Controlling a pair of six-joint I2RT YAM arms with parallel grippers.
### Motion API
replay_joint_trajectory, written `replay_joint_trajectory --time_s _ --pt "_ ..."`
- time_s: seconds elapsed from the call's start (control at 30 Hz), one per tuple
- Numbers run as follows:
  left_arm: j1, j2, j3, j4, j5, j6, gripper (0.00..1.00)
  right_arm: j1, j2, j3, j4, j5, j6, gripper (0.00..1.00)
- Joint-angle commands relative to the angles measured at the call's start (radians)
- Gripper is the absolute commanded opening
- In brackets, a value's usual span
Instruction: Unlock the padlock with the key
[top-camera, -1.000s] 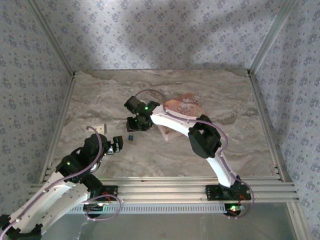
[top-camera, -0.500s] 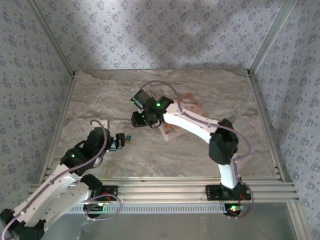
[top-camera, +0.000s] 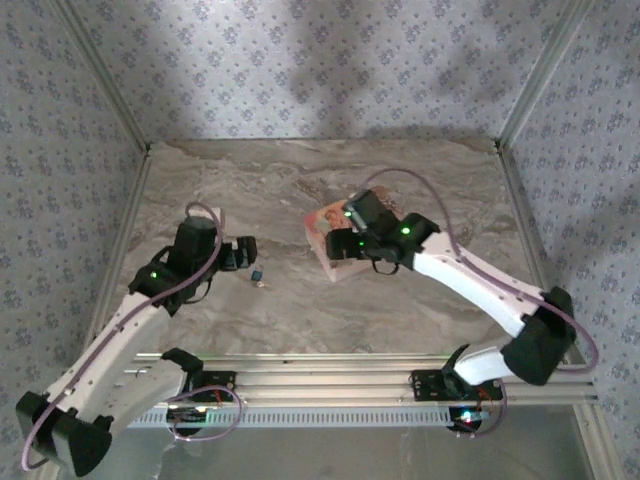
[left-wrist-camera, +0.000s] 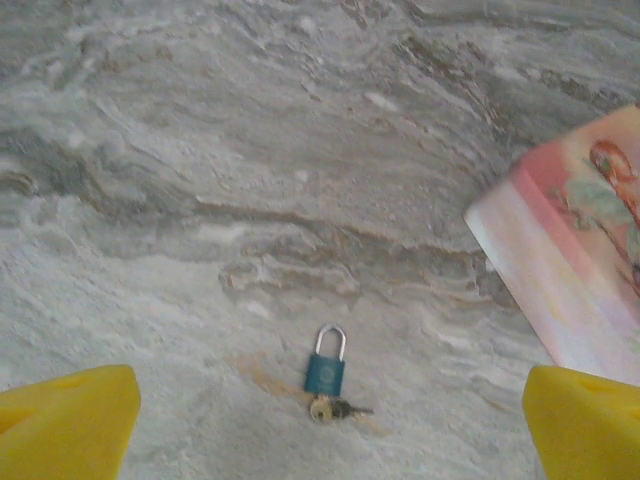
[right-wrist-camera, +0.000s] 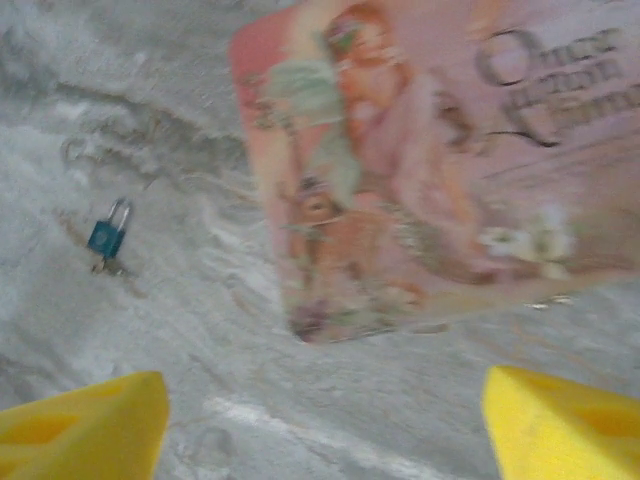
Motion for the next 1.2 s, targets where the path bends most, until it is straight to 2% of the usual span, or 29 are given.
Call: replay_joint_trajectory --time_s 0.0,0.17,0.33,0.4,0.53,0.7,0.87,1.03,1.17 --pt "0.062 0.042 0.085 0.057 0.049 0.112 0.98 -0.074 -0.115 -0.054 -0.028 0.041 -0.041 0.90" --pt "0.141 0.084 0.133 0.162 0.039 0.192 0.98 -0.230 -0.258 -0.146 0.004 0.062 -0.118 1.00" --pt "0.229 0.117 0.125 0.309 0.078 0.248 0.98 -0.376 -0.326 -0.216 0.096 0.055 -0.175 1.00" --pt "0.237 0.126 0.099 0.380 0.062 0.311 0.98 -0.421 -0.337 -0.242 0.150 0.067 -0.212 1.00" --pt "0.264 0.158 0.028 0.493 -0.069 0.382 0.98 -0.496 -0.346 -0.330 0.302 0.111 -0.312 1.00" --pt "0.305 0.169 -0.131 0.704 -0.041 0.475 0.98 -0.560 -0.356 -0.477 0.539 0.175 -0.427 1.00" --pt "0.349 0.186 -0.254 0.864 -0.063 0.461 0.98 -0.623 -0.359 -0.628 0.761 0.137 -0.506 1.00" --pt "0.426 0.214 -0.328 0.951 -0.094 0.337 0.98 -0.731 -0.323 -0.728 0.953 0.113 -0.477 1.00" --pt "0.442 0.242 -0.417 1.093 -0.093 0.349 0.98 -0.800 -0.281 -0.844 1.188 0.072 -0.485 1.00"
